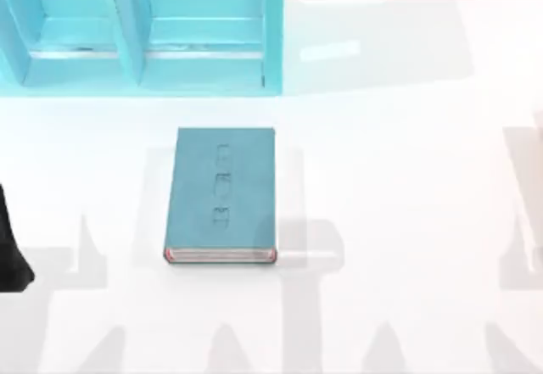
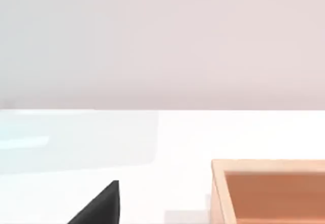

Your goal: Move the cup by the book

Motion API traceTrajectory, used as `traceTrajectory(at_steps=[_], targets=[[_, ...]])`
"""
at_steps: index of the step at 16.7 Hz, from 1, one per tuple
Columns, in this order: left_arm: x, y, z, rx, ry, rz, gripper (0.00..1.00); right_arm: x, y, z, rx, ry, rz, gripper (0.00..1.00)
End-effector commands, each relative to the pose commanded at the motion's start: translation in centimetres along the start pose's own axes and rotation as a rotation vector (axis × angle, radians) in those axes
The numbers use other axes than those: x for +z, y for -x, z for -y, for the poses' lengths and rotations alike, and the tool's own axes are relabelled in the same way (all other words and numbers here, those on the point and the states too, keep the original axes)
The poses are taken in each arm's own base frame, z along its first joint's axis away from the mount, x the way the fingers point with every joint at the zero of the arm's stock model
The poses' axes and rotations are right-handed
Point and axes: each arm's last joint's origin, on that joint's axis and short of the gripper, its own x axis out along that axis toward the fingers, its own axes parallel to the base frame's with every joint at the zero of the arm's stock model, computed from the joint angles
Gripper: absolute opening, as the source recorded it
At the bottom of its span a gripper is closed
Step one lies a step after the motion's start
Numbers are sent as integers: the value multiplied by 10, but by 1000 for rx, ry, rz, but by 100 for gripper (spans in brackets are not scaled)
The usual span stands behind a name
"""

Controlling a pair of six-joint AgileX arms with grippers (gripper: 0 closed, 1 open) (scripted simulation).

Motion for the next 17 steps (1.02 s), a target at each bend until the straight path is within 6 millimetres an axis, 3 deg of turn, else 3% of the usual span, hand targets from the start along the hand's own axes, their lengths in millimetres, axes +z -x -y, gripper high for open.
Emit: traceTrajectory(at_steps=[4,8,13,17], targets=[[3,0,-2,15,-30,-23,100,0,0,0,0,0,0,100],[18,-3,-10,74,-210,-175,100,0,0,0,0,0,0,100],[39,-15,-29,51,-608,-556,100,0,0,0,0,0,0,100],[51,-29,-53,-175,-925,-916,100,0,0,0,0,0,0,100]])
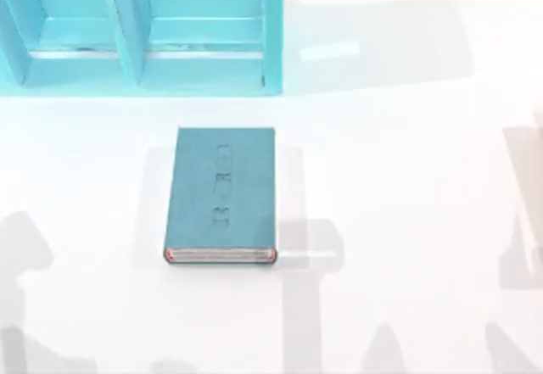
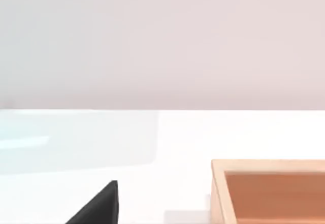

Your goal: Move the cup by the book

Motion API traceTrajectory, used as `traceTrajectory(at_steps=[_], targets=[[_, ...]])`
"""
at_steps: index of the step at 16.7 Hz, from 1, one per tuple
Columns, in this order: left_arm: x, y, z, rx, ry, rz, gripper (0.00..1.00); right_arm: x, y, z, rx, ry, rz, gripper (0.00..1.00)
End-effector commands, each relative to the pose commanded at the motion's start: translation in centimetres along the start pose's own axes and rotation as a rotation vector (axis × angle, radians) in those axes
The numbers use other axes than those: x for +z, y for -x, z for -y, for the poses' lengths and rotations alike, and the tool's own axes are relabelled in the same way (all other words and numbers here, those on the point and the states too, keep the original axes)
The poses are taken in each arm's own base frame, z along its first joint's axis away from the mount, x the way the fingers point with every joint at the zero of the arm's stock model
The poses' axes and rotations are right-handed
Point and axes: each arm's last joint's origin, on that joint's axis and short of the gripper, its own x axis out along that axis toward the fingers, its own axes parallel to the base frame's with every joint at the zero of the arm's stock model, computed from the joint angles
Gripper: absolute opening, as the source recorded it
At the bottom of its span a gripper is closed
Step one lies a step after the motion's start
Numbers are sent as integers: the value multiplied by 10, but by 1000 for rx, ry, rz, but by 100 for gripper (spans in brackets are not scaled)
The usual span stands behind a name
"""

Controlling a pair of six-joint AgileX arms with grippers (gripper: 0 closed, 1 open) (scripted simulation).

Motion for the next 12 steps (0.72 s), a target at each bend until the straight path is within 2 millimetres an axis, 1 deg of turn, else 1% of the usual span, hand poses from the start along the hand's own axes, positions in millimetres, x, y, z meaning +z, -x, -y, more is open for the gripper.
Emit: traceTrajectory(at_steps=[2,5,8,12], targets=[[-5,-5,-15,-148,-182,-85,100,0,0,0,0,0,0,100],[-15,-12,-37,-374,-403,-132,100,0,0,0,0,0,0,100],[-26,-18,-59,-559,-561,-111,100,0,0,0,0,0,0,100],[-39,-23,-83,-704,-702,-46,100,0,0,0,0,0,0,100]])
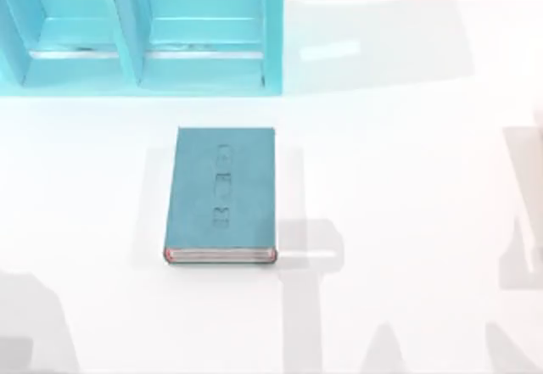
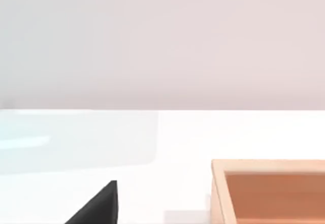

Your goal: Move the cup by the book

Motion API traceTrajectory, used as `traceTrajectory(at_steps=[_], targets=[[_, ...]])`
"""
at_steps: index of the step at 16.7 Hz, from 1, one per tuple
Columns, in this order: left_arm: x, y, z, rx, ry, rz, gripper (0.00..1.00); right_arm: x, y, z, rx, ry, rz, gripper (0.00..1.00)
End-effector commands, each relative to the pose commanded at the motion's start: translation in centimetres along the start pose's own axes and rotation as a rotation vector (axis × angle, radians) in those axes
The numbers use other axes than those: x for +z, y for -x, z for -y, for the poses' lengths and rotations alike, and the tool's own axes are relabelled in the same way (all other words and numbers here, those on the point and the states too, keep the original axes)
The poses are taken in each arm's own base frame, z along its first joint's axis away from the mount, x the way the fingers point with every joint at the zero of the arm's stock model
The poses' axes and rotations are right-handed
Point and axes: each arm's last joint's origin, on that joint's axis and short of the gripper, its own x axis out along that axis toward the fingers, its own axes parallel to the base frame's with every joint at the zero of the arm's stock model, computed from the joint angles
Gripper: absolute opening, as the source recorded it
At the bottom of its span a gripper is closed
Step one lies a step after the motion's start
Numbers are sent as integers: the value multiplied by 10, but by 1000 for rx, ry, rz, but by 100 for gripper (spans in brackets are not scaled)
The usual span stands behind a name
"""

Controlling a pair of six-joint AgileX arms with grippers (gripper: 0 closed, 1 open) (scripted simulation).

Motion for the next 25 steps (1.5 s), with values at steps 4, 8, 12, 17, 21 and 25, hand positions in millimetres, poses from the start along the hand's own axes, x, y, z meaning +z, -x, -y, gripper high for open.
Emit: traceTrajectory(at_steps=[4,8,12,17,21,25], targets=[[-11,4,-3,-33,-68,25,100,0,0,0,0,0,0,100],[-11,4,-3,-33,-68,25,100,0,0,0,0,0,0,100],[-11,-7,-4,-36,-69,28,100,0,0,0,0,0,0,100],[-14,-62,-6,-21,-69,15,100,0,0,0,0,0,0,100],[-9,-94,0,-32,-68,24,100,0,0,0,0,0,0,100],[-9,-96,0,-33,-68,25,100,0,0,0,0,0,0,100]])
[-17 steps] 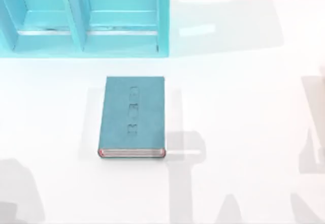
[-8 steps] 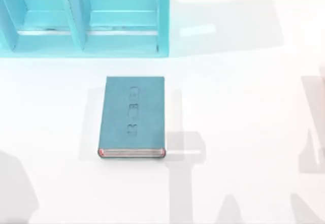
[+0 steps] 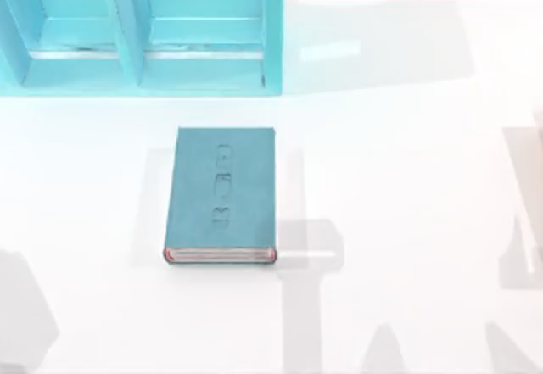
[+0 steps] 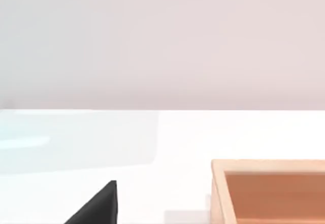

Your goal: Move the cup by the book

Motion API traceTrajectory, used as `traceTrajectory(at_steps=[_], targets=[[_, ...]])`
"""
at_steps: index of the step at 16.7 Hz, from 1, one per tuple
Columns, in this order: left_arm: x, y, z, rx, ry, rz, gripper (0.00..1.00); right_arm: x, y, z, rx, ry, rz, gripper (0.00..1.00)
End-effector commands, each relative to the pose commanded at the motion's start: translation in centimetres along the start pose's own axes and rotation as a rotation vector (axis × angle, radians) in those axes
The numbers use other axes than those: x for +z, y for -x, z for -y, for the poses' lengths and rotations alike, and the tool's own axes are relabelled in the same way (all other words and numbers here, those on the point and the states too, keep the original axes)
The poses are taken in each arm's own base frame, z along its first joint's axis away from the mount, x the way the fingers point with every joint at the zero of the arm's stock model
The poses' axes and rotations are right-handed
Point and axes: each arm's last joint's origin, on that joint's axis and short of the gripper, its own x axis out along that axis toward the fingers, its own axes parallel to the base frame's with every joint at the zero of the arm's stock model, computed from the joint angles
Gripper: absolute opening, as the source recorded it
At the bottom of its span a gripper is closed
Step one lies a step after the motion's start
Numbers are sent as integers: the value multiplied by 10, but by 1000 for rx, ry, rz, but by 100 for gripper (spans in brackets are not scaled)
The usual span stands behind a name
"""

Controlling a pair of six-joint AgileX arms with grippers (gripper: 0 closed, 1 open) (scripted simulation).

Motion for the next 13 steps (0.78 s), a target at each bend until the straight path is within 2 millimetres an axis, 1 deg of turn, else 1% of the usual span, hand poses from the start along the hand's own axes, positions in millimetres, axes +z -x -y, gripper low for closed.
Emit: traceTrajectory(at_steps=[13], targets=[[0,0,0,0,0,0,2,0,0,0,0,0,0,100]])
